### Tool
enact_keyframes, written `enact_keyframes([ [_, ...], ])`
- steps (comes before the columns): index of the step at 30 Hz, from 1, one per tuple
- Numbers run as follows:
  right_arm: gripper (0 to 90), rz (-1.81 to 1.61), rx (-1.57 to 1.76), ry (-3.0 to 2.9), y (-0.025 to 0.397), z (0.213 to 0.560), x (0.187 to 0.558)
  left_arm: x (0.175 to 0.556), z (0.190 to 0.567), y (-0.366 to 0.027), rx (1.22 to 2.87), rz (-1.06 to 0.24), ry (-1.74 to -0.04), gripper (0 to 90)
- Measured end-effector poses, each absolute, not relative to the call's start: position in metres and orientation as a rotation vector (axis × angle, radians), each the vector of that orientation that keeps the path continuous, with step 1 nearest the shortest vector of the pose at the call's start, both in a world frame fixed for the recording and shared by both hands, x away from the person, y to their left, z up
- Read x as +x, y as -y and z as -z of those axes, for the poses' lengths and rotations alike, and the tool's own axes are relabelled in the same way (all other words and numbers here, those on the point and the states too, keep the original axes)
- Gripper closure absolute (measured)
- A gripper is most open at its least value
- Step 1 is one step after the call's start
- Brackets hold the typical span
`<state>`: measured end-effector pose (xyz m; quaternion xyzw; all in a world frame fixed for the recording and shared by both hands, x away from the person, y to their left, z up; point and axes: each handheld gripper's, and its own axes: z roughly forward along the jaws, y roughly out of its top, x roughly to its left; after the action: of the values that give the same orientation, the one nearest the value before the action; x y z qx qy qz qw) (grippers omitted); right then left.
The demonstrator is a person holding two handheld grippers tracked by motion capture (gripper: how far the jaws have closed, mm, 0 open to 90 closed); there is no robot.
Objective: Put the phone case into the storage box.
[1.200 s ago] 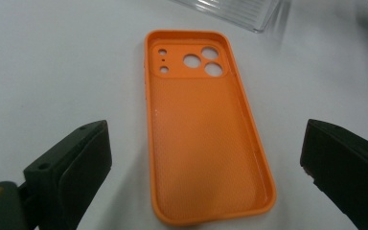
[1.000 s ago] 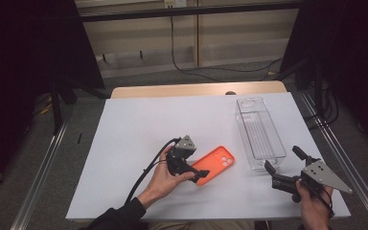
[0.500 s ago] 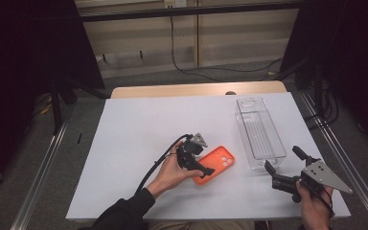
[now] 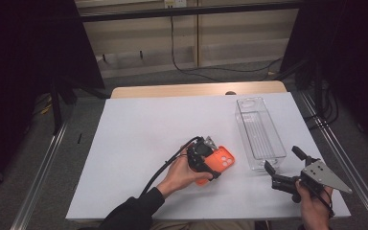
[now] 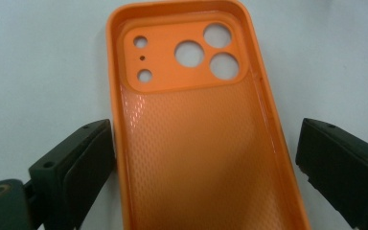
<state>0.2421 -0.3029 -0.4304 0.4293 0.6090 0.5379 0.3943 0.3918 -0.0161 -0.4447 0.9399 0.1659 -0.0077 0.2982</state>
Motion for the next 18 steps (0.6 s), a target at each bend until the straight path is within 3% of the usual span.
enact_keyframes([
  [5,0.0,-1.363,1.087,-1.548,0.3028,0.4305,0.2423,0.3847,0.4469,0.0234,2.526,-0.077,-0.437,6.2],
  [18,0.0,-1.37,1.087,-1.548,0.3025,0.4306,0.242,0.3846,0.4459,0.0237,2.544,-0.075,-0.449,7.4],
])
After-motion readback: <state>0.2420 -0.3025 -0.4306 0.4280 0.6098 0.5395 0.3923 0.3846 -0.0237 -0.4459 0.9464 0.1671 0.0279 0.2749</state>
